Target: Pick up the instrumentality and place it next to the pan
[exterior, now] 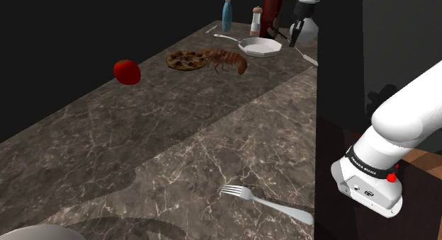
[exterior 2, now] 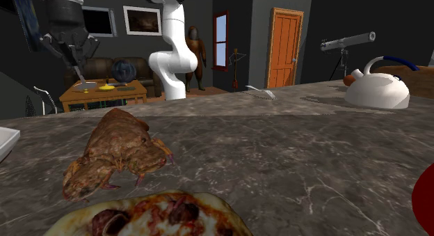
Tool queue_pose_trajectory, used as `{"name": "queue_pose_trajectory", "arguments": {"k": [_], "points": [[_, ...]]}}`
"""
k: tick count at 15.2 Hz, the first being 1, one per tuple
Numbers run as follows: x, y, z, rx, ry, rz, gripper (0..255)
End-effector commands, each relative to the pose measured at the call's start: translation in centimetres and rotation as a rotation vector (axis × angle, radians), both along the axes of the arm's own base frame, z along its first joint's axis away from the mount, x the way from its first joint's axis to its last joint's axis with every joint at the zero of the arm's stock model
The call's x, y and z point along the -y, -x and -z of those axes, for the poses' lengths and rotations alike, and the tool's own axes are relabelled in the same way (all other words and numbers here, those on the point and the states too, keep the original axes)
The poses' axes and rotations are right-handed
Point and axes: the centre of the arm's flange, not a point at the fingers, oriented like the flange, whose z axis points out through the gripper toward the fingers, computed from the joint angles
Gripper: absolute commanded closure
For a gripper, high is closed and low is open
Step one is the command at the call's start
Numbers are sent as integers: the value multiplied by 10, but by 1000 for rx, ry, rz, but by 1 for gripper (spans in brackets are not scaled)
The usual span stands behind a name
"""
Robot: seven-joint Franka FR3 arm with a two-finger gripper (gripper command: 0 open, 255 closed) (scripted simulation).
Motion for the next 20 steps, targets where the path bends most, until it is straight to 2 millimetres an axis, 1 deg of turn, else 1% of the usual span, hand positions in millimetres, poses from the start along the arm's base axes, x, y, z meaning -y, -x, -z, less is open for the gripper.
{"name": "queue_pose_trajectory", "arguments": {"k": [1,8,20], "points": [[25,7,-1,0,0,-2,255],[113,31,-1,0,0,-2,255],[113,31,62,0,0,-2,255]]}}
